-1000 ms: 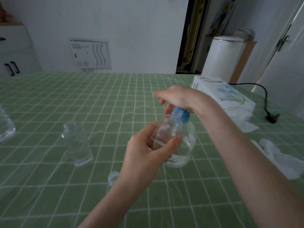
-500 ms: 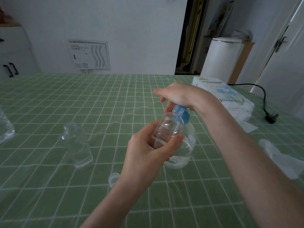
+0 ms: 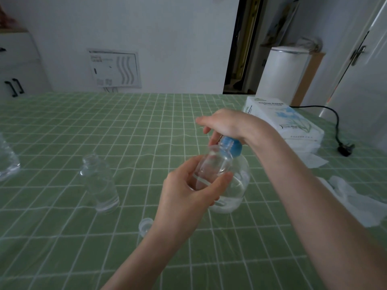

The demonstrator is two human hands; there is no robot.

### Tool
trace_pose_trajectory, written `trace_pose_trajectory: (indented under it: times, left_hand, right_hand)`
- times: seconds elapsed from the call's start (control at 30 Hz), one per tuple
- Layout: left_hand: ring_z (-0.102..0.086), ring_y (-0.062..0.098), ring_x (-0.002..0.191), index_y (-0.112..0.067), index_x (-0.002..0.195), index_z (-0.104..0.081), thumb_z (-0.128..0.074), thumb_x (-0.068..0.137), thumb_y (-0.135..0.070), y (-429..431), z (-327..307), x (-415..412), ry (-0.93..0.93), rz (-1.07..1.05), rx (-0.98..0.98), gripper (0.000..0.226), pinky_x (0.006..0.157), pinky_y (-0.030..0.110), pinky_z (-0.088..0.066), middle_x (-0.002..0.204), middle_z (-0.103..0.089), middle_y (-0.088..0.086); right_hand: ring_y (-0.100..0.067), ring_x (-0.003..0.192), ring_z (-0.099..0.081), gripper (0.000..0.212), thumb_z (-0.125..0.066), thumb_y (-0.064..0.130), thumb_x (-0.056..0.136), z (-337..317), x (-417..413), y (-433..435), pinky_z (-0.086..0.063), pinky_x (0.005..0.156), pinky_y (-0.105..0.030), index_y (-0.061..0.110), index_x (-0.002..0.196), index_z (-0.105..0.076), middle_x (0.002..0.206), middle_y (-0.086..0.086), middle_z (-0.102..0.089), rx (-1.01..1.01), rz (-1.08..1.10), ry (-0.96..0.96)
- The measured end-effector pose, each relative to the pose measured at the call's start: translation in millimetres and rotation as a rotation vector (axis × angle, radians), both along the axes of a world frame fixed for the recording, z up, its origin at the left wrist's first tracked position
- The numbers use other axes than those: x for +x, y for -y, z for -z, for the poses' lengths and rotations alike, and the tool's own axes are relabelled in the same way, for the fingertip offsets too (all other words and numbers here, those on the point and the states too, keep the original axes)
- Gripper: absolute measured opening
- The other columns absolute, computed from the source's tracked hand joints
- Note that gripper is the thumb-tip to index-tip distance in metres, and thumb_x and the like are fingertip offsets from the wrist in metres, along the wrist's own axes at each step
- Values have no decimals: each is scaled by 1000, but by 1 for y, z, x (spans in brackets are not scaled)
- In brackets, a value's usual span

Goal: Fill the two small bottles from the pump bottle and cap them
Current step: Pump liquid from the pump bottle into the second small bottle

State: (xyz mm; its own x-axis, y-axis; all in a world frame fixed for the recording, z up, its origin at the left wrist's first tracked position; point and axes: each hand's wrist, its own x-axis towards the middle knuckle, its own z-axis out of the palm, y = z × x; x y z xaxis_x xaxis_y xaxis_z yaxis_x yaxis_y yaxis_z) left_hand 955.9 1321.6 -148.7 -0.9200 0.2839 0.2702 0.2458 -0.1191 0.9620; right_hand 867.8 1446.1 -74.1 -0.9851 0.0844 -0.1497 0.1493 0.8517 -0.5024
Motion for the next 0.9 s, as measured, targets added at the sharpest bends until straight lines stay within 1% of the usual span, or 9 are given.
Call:
trace_pose_trajectory:
  times: [0.1,0.23,0.33,0.4,0.47,0.5,0.6,0.73,0.9]
  left_hand:
    - [-55,-2,44,-24,82,-68,-72,75,-19,-1,-2,-1,0,-2,16,10,40,9,-39,52,-64,-9]
    - [-55,-1,43,-26,81,-68,-72,75,-19,-2,-3,-1,8,-1,27,10,39,8,-37,52,-64,-8]
    - [-54,-1,42,-27,77,-68,-72,74,-20,-1,-2,-2,7,-9,28,9,38,8,-37,51,-64,-8]
    - [-54,-2,42,-27,79,-67,-72,74,-21,-1,-1,-1,4,-7,25,9,38,8,-37,51,-64,-9]
    - [-55,-3,42,-25,82,-66,-72,74,-20,-1,-1,-1,14,0,21,10,38,8,-37,51,-64,-9]
    - [-54,-3,42,-24,82,-66,-72,74,-20,-1,0,-1,19,2,20,10,38,8,-38,51,-64,-10]
    - [-54,-2,42,-23,83,-67,-72,74,-21,0,2,-1,8,-9,10,10,40,9,-39,51,-63,-9]
    - [-54,-3,42,-23,84,-67,-72,75,-19,0,1,-1,-4,-1,5,10,39,8,-38,52,-64,-10]
    - [-56,-3,44,-26,81,-68,-72,75,-17,-1,-2,-2,-20,0,24,12,39,7,-38,52,-64,-10]
  right_hand:
    - [-30,127,-48,57,-39,49,96,-5,-1,0,-34,94,-40,10,137,-50,137,-15,-55,20,-12,-6]
    - [-28,125,-49,55,-39,48,97,-8,-2,-1,-31,86,-36,11,136,-51,135,-14,-57,24,-13,-24]
    - [-28,126,-49,54,-39,47,97,-6,-2,0,-30,85,-36,11,135,-52,135,-13,-57,12,-14,-31]
    - [-29,124,-50,53,-38,47,97,-5,-1,1,-31,86,-36,11,134,-53,133,-13,-58,16,-13,-22]
    - [-29,121,-52,50,-38,46,97,-3,-1,0,-34,86,-37,11,129,-57,131,-14,-59,15,-14,2]
    - [-29,117,-53,49,-38,46,97,-2,0,0,-35,83,-36,11,124,-59,129,-13,-60,12,-15,12]
    - [-28,113,-55,46,-39,47,97,0,1,1,-33,79,-35,13,118,-61,125,-12,-62,1,-15,17]
    - [-29,120,-52,53,-38,46,97,0,1,1,-33,85,-37,9,132,-54,131,-15,-58,-1,-19,-19]
    - [-28,115,-55,55,-39,46,97,-7,-1,-1,-34,84,-36,6,132,-52,123,-15,-63,32,-43,-72]
